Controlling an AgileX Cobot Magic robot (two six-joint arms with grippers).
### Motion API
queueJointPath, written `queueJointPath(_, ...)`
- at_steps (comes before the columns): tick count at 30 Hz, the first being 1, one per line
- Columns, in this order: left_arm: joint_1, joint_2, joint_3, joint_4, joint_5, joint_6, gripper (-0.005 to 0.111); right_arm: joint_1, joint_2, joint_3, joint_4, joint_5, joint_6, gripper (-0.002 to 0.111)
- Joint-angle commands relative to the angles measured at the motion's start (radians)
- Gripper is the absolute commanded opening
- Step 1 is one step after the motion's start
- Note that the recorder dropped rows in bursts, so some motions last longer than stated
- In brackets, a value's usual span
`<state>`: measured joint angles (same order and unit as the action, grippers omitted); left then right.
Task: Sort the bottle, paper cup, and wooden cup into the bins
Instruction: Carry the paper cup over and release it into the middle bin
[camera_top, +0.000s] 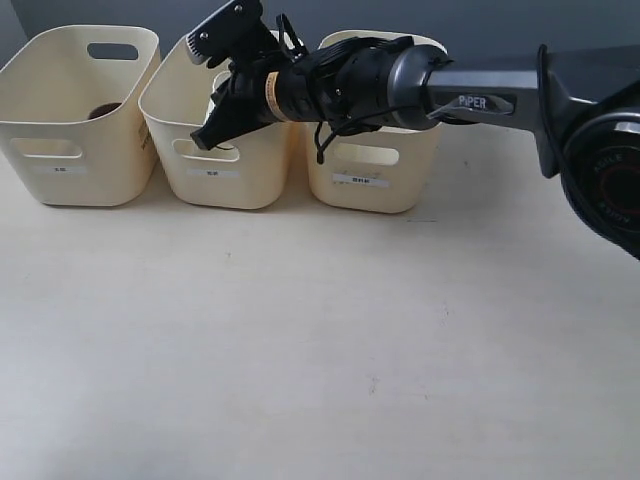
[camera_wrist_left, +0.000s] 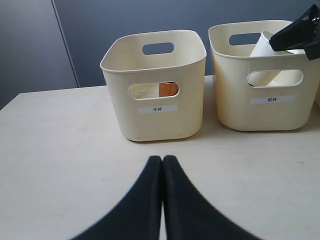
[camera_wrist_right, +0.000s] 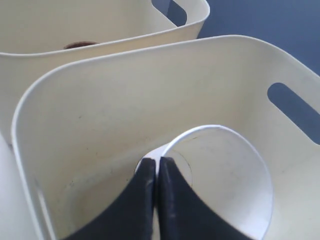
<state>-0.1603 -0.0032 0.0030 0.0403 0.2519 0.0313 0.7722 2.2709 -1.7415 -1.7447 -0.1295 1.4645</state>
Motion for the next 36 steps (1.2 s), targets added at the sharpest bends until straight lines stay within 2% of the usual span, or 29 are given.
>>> queueJointPath(1,-0.002,0.003,-0.003,0.003,-0.013,-0.003,0.0,-0.004,-0.007,0.002,0.0,0.003,-0.013,0.016)
queueJointPath(3,-0.002,0.003,-0.003,0.003,-0.013,-0.003,0.0,-0.004,-0.007,0.002,0.0,0.005,-0.013,0.031)
queueJointPath(5,-0.002,0.003,-0.003,0.003,-0.013,-0.003,0.0,-0.004,-0.007,0.002,0.0,0.007,-0.013,0.04)
queueJointPath(20,-0.002,0.003,-0.003,0.003,-0.013,-0.003,0.0,-0.004,-0.015,0.002,0.0,0.012,-0.013,0.04)
queueJointPath(21,-0.002,0.003,-0.003,0.003,-0.013,-0.003,0.0,-0.004,-0.025,0.002,0.0,0.012,-0.013,0.038)
queueJointPath(23,-0.002,0.003,-0.003,0.003,-0.013,-0.003,0.0,-0.002,-0.046,0.004,0.0,0.01,-0.013,0.024)
queueJointPath(25,-0.002,0.003,-0.003,0.003,-0.013,-0.003,0.0,0.007,-0.078,0.017,0.0,0.012,-0.013,0.0)
queueJointPath(32,-0.002,0.003,-0.003,0.003,-0.013,-0.003,0.0,0.043,-0.261,0.185,0.0,0.155,-0.017,0.0)
queueJointPath(36,-0.002,0.003,-0.003,0.003,-0.013,-0.003,0.0,0.047,-0.422,0.331,0.0,0.169,-0.017,0.0)
